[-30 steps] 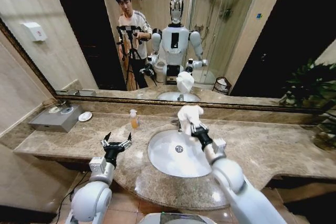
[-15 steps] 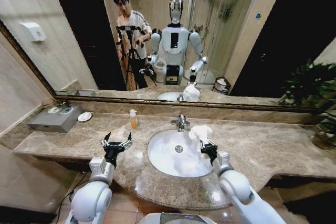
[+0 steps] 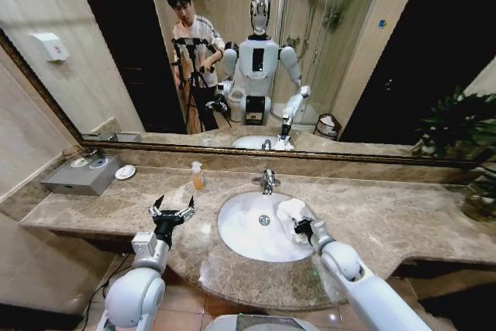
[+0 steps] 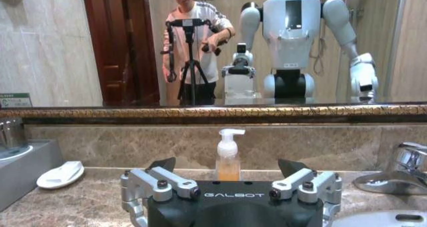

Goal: Pick up the towel from the sink counter and wipe the mirror surface.

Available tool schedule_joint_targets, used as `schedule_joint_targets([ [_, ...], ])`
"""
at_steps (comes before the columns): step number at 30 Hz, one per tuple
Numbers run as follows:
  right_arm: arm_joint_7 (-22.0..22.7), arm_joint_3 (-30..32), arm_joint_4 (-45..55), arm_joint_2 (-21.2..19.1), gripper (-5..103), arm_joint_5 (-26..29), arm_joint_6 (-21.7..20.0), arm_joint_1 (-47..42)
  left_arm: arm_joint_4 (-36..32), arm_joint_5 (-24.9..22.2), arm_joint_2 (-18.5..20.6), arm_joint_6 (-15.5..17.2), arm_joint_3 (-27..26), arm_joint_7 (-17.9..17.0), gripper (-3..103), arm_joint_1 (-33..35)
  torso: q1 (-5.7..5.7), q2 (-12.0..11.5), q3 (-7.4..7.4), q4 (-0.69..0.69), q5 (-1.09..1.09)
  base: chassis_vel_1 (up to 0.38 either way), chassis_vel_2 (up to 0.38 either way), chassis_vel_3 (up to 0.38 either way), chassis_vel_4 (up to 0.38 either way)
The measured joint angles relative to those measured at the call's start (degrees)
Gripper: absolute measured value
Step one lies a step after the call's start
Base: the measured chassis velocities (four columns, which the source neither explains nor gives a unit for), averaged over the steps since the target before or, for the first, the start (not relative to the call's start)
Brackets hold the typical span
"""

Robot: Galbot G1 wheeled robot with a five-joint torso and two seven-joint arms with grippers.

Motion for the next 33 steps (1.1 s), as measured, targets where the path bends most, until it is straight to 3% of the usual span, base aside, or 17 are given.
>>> schedule_joint_targets([
  [7, -2.4, 0.3, -1.3, -2.2, 10, -2.4, -0.6, 0.6, 0.0, 0.0, 0.0, 0.0, 0.0, 0.0, 100, 0.0, 0.0, 0.0, 0.0, 0.0, -0.02, 0.0, 0.0, 0.0, 0.0],
  [24, 1.0, -4.8, 1.4, -0.4, 10, 1.6, -3.8, -1.0, 0.0, 0.0, 0.0, 0.0, 0.0, 0.0, 100, 0.0, -0.01, 0.0, -0.01, -0.02, -0.01, 0.0, 0.0, 0.0, 0.0],
  [33, 0.4, -8.7, -0.6, -5.4, 10, 3.9, -6.6, 7.2, 0.0, 0.0, 0.0, 0.0, 0.0, 0.0, 100, 0.0, 0.0, 0.0, 0.0, 0.0, -0.01, 0.0, 0.0, 0.0, 0.0],
])
